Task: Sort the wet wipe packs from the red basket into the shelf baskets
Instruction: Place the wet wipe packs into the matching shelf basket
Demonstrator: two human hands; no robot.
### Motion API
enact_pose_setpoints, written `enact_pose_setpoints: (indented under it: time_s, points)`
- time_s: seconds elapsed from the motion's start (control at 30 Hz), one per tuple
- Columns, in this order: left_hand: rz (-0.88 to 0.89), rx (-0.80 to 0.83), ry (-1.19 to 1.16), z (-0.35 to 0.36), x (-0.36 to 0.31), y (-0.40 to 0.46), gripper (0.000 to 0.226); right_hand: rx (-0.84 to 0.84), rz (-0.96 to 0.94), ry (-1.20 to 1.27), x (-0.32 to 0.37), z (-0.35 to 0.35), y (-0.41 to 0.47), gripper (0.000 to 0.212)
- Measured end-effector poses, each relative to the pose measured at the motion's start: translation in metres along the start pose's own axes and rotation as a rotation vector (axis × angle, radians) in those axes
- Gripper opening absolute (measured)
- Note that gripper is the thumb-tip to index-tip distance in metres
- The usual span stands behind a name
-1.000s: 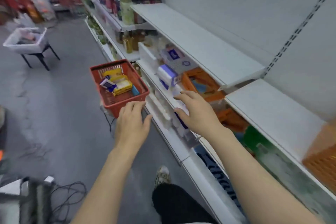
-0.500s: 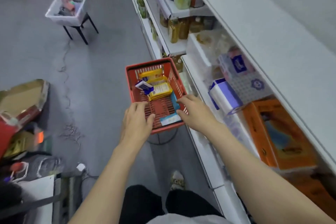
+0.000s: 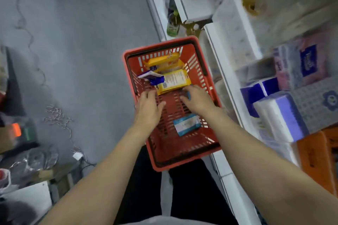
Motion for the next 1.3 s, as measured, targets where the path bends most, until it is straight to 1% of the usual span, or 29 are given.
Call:
enact_pose_setpoints:
  time_s: [0.17,0.23,0.3,0.43,0.47,0.53,0.6,0.67,0.7,0.77,0.83,0.87,0.9,0.97,1.03,1.07,1.1,1.13,1.2,1.23,1.3]
  points:
    - [-0.044,0.090,-0.008,0.035,0.027,0.053,0.054,-0.018,0.037,0.010,0.001,0.024,0.094,0.048]
    - [-0.060,0.088,-0.057,0.044,0.036,0.066,0.053,-0.045,0.020,-0.012,0.003,0.032,0.123,0.051]
    - [-0.068,0.070,-0.108,0.051,0.042,0.078,0.051,-0.047,0.001,-0.090,0.002,0.042,0.147,0.057]
    - [-0.114,0.070,-0.172,0.065,0.051,0.091,0.050,0.039,-0.016,-0.135,-0.008,0.066,0.164,0.063]
    - [-0.130,0.063,-0.190,0.066,0.053,0.093,0.048,0.055,-0.005,-0.176,-0.011,0.071,0.164,0.066]
    - [-0.160,0.048,-0.214,0.067,0.058,0.095,0.046,0.068,0.022,-0.340,-0.016,0.079,0.161,0.071]
    - [-0.187,0.047,-0.210,0.069,0.062,0.095,0.047,0.059,0.021,-0.459,-0.019,0.086,0.155,0.063]
    - [-0.212,0.062,-0.190,0.074,0.064,0.095,0.049,0.042,-0.016,-0.469,-0.023,0.095,0.148,0.046]
    - [-0.227,0.073,-0.179,0.076,0.065,0.095,0.050,0.045,-0.040,-0.436,-0.025,0.101,0.143,0.037]
    - [-0.280,0.097,-0.184,0.082,0.071,0.096,0.053,0.083,-0.070,-0.288,-0.029,0.110,0.132,0.025]
    - [-0.347,0.119,-0.212,0.089,0.078,0.096,0.057,0.104,-0.023,-0.101,-0.033,0.114,0.122,0.018]
    - [-0.368,0.125,-0.220,0.092,0.080,0.096,0.057,0.110,0.033,-0.020,-0.038,0.116,0.117,0.019]
    - [-0.377,0.129,-0.222,0.094,0.080,0.096,0.057,0.120,0.111,0.054,-0.046,0.120,0.112,0.028]
    - [-0.376,0.125,-0.219,0.098,0.078,0.095,0.051,0.174,0.270,0.160,-0.061,0.133,0.105,0.057]
    - [-0.387,0.123,-0.210,0.102,0.080,0.095,0.047,0.217,0.331,0.114,-0.067,0.147,0.104,0.079]
    - [-0.394,0.125,-0.206,0.104,0.082,0.094,0.047,0.222,0.339,0.075,-0.068,0.151,0.105,0.084]
    - [-0.403,0.128,-0.202,0.105,0.084,0.093,0.048,0.228,0.336,0.040,-0.067,0.156,0.106,0.085]
    - [-0.420,0.130,-0.206,0.106,0.087,0.092,0.050,0.229,0.315,0.011,-0.064,0.159,0.106,0.079]
    - [-0.467,0.133,-0.264,0.109,0.089,0.087,0.057,0.155,0.207,-0.015,-0.050,0.155,0.102,0.057]
    - [-0.490,0.131,-0.316,0.112,0.089,0.085,0.062,0.064,0.130,-0.009,-0.039,0.146,0.095,0.048]
    - [-0.552,0.093,-0.439,0.116,0.090,0.081,0.071,-0.117,-0.024,0.013,-0.017,0.125,0.071,0.045]
Point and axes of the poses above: each hand's wrist, its own y-axis towards the middle knuckle, its own z-axis out of the palm, x = y × z, the point moved 10 cm from there along y, towards the middle knuckle, and after that the axes turned 4 degrees about z, right-handed, at the moved point
